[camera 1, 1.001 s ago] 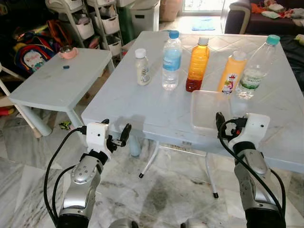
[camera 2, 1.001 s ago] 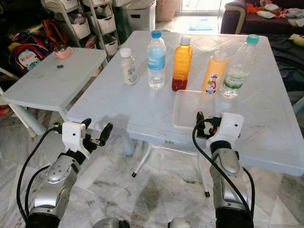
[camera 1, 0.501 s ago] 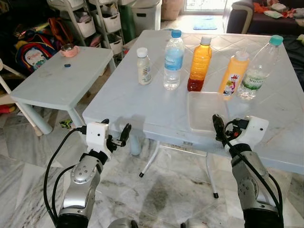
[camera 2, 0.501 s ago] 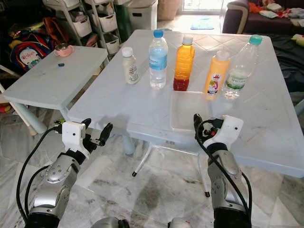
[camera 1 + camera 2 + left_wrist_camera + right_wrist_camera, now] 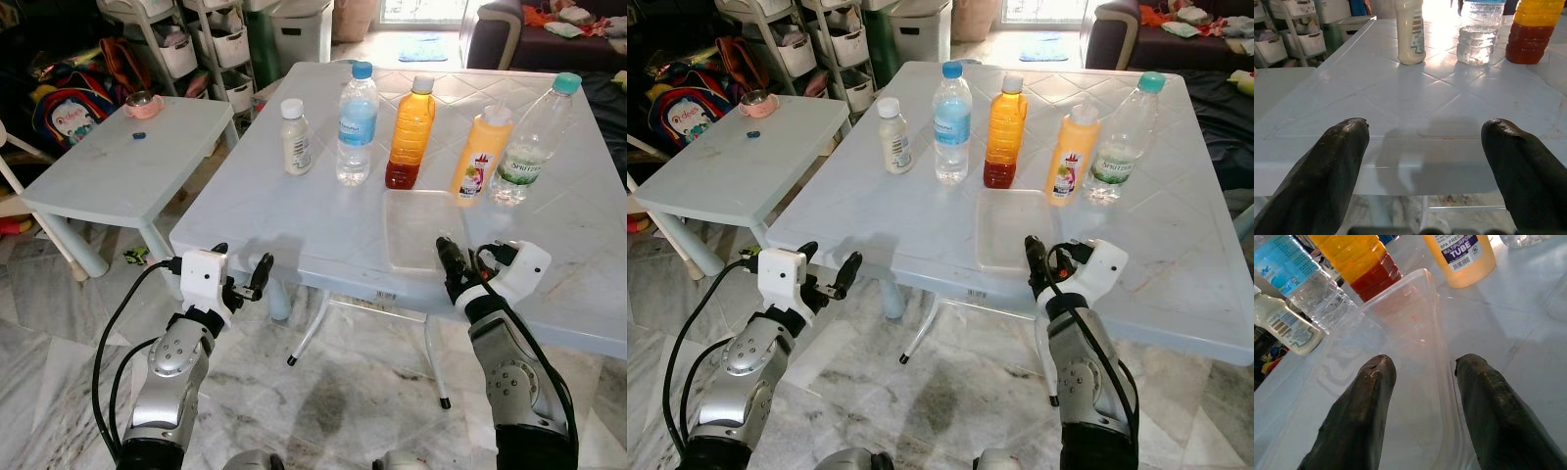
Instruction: Restocking fridge
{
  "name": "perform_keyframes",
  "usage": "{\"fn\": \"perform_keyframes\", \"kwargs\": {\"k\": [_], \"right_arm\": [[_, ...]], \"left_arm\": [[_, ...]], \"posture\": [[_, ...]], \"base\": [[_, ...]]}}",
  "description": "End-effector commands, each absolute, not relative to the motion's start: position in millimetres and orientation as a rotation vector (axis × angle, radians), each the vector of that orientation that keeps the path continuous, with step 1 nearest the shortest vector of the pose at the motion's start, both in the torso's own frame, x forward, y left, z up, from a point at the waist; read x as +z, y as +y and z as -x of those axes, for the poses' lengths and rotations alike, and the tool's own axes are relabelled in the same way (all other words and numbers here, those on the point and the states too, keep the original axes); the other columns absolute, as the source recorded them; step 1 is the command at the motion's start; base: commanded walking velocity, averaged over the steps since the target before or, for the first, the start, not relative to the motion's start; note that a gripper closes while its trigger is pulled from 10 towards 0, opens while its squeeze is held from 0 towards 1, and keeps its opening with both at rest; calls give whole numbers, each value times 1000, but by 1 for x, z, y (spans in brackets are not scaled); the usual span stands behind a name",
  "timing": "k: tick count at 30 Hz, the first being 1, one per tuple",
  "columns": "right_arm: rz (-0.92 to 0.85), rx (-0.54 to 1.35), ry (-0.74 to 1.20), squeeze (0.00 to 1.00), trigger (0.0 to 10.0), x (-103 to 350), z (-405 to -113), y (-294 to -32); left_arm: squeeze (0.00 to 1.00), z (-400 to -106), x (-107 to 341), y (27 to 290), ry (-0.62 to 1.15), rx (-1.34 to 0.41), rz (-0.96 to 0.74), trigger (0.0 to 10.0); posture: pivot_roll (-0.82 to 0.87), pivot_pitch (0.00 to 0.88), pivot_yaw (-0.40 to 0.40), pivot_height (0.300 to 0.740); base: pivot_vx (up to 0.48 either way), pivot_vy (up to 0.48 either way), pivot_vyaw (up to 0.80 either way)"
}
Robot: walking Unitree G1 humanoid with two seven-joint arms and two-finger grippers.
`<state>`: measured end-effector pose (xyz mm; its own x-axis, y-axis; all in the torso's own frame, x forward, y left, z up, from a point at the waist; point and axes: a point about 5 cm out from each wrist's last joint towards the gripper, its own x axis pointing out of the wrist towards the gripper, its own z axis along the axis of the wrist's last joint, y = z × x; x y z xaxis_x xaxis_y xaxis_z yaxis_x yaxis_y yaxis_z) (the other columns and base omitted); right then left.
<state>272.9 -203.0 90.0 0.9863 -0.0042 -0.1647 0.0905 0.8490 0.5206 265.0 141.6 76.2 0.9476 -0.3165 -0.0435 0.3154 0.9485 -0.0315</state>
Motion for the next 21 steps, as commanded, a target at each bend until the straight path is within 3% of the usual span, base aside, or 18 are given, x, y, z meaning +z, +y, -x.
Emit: {"fn": "perform_keyframes", "kwargs": {"k": [1,21], "right_arm": [[-581,-81,263,0,0,73,-267,-203],[-586,-89,253,0,0,81,-269,-202]], "left_arm": [[0,-268,81,143,26,-325,2,10000],[0,-269,81,144,29,-312,2,10000]], "posture": [[-58,0,94,740],[-60,0,96,740]], "base": [[0,0,0],[0,0,0]]}}
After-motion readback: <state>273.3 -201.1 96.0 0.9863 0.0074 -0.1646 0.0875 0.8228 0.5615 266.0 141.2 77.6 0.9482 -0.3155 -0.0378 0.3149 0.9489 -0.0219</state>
